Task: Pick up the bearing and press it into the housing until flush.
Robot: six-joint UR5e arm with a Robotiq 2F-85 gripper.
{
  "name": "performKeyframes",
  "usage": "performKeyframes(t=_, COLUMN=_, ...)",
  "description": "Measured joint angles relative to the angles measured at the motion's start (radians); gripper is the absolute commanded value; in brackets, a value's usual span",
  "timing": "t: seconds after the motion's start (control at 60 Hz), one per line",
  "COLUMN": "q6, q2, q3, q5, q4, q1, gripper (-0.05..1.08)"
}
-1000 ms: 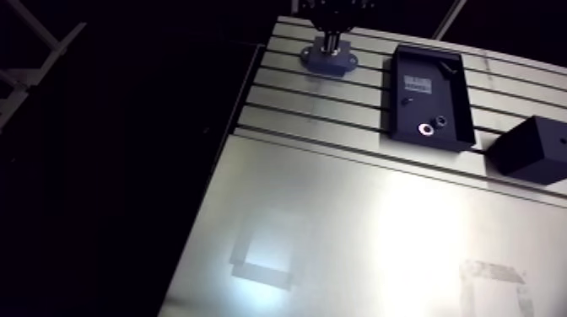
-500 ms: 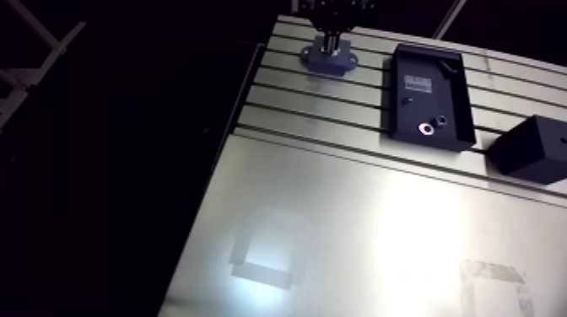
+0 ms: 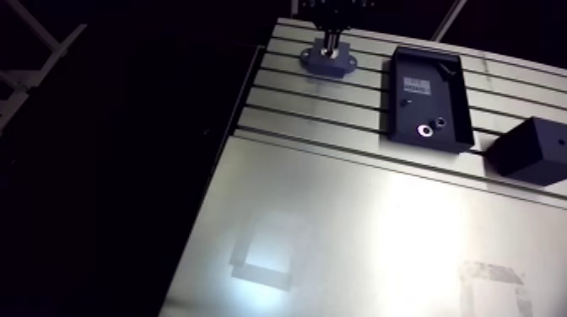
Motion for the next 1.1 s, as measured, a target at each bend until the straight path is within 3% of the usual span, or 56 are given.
performKeyframes(t=0.15, q6=-0.001, q2=-0.015, q3=-0.006, q5=-0.002, q4=0.003, q1=0.000, gripper=1.03)
performKeyframes(t=0.217, q6=-0.002, q2=-0.022, q3=-0.007, q5=-0.003, q4=0.006, q1=-0.001, gripper=0.97)
performKeyframes(t=0.233, q6=-0.002, q2=-0.024, q3=-0.007, q5=-0.003, q4=0.007, q1=0.000, gripper=0.79)
performKeyframes(t=0.25, q6=-0.002, q2=-0.025, q3=-0.007, q5=-0.003, q4=0.008, q1=0.000, gripper=0.79)
performKeyframes(t=0.267, q6=-0.002, q2=-0.027, q3=-0.007, q5=-0.003, q4=0.010, q1=0.000, gripper=0.40)
performKeyframes(t=0.283, q6=-0.003, q2=-0.029, q3=-0.007, q5=-0.003, q4=0.012, q1=0.000, gripper=0.40)
performKeyframes(t=0.3, q6=-0.003, q2=-0.031, q3=-0.007, q5=-0.003, q4=0.016, q1=0.000, gripper=0.03)
performKeyframes(t=0.65, q6=-0.028, q2=-0.114, q3=-0.027, q5=-0.005, q4=0.191, q1=-0.016, gripper=0.00)
performKeyframes(t=1.1, q6=-0.073, q2=-0.222, q3=-0.041, q5=-0.005, q4=0.304, q1=-0.095, gripper=0.01)
